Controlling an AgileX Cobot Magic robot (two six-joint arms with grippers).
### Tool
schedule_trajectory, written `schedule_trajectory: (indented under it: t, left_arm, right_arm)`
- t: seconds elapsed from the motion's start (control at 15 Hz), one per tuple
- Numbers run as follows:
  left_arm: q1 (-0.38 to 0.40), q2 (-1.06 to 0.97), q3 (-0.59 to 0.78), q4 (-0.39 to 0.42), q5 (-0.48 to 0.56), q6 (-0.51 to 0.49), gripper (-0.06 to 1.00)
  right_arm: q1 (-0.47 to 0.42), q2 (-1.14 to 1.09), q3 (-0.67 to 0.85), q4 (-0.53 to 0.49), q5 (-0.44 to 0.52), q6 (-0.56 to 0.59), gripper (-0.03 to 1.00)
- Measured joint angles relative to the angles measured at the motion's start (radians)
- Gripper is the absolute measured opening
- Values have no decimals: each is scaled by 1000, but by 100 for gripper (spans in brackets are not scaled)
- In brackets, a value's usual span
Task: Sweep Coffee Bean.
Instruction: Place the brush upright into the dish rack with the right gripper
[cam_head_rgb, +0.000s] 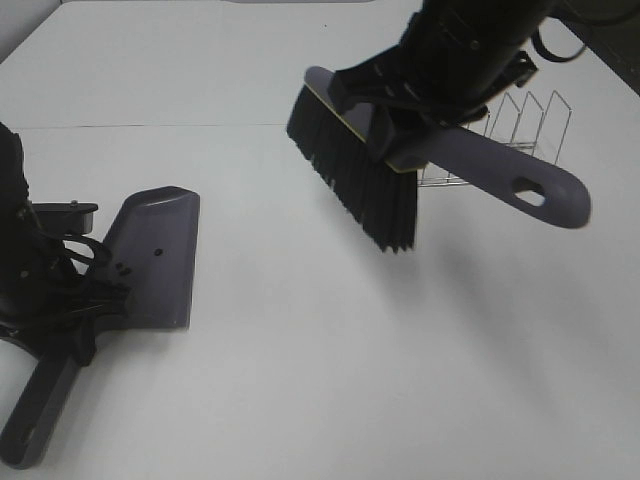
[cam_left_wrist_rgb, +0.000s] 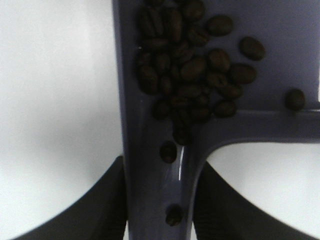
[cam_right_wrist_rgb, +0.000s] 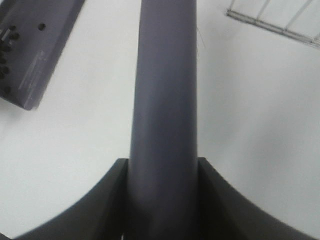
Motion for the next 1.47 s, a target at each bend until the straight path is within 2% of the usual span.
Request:
schedule_trajectory:
  t: [0.27,0.47,0.67,0.73,0.87,1.13,1.47]
  left_arm:
    - [0,0,0,-41,-45,0,33]
    - [0,0,0,-62,-72,0,33]
    - [0,0,0,-81,-95,0,33]
    - [0,0,0,-100,-121,0,33]
    - [0,0,0,-104,-131,0,33]
    - [0,0,0,-104,-132,0,33]
    - [0,0,0,-104,-132,0,33]
  right_arm:
    - [-86,-67,140,-1,20,15,29]
    - [-99,-58,201,-8,43,24,29]
    - [-99,15,203,-59,19,133,29]
    - [-99,105,183,-135,6,225,29]
    - [-99,178,138,-153,9,257,29]
    - [-99,298,15,-165,-6,269,29]
    - [-99,324,-63,-164,7,319,29]
